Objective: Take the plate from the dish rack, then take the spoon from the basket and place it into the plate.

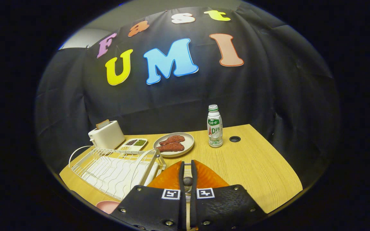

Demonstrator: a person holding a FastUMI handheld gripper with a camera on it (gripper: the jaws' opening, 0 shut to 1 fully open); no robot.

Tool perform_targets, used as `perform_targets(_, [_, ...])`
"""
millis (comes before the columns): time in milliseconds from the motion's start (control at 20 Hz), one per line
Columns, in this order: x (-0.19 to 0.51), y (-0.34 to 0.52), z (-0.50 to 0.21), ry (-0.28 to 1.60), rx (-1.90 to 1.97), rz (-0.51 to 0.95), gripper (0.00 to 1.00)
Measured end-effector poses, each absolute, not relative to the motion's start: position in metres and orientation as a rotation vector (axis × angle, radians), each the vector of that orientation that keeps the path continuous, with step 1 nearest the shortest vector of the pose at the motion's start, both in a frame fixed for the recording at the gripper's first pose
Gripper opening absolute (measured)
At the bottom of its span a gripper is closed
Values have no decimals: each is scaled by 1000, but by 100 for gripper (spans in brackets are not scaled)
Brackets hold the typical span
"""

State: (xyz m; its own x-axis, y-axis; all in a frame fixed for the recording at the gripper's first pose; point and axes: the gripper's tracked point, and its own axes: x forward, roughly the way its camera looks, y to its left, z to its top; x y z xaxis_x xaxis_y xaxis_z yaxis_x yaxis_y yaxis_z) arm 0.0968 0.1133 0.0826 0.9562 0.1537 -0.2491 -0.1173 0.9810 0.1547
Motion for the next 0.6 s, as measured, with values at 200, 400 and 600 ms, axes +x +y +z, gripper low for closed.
perform_targets(200, [98, 111, 100, 247, 125, 140, 4])
perform_targets(400, [92, 111, 128, 213, 99, 137, 4])
perform_targets(600, [82, 107, 157, 177, 86, 124, 4])
